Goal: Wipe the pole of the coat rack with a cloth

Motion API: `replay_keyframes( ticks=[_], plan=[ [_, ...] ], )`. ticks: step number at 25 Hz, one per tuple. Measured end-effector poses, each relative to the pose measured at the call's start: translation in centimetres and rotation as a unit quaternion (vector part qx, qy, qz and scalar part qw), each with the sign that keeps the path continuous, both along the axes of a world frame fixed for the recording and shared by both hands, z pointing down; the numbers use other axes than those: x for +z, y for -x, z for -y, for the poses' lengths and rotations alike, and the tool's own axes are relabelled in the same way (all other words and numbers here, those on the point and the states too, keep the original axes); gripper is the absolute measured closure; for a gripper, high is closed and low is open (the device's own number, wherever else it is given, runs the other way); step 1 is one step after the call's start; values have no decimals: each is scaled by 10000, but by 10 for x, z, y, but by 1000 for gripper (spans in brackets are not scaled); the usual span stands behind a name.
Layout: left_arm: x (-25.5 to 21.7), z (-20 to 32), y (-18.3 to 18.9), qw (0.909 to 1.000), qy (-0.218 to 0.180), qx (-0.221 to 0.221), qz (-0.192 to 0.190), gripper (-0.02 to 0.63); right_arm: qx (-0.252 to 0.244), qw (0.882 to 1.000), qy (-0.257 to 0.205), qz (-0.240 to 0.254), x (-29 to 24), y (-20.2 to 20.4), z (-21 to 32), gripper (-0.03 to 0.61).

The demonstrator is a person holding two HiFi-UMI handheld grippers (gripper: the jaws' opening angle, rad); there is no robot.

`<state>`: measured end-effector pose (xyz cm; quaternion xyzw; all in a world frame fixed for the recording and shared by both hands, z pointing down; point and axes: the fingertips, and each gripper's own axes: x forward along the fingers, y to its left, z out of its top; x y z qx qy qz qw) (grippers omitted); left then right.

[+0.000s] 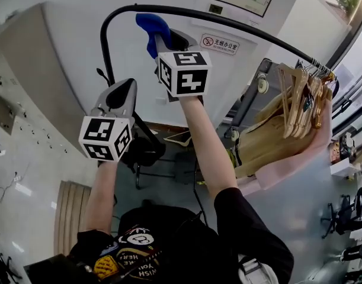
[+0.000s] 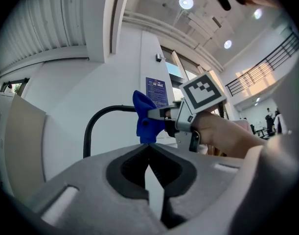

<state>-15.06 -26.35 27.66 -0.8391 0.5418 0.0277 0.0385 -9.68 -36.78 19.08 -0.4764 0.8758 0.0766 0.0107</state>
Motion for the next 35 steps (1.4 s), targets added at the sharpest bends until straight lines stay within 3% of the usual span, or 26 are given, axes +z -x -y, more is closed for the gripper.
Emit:
replay_keyframes(
  ticks=[8, 16, 23, 35],
  plan=[
    [13, 30, 15, 9991, 139, 366, -189, 612, 486, 9984, 230, 169, -15, 33, 45, 503],
    [31, 45, -4, 9971, 390, 583, -305, 611, 877, 9952, 138, 404, -19, 2, 51, 502],
    [19, 45, -56, 9956, 271, 845, -294, 611, 1160, 9917, 128, 534, -20, -76, 46, 502],
    [1, 59, -171, 9906, 88, 1351, -180, 612, 2157, 9745, 77, 619, -20, -280, 30, 500]
  ],
)
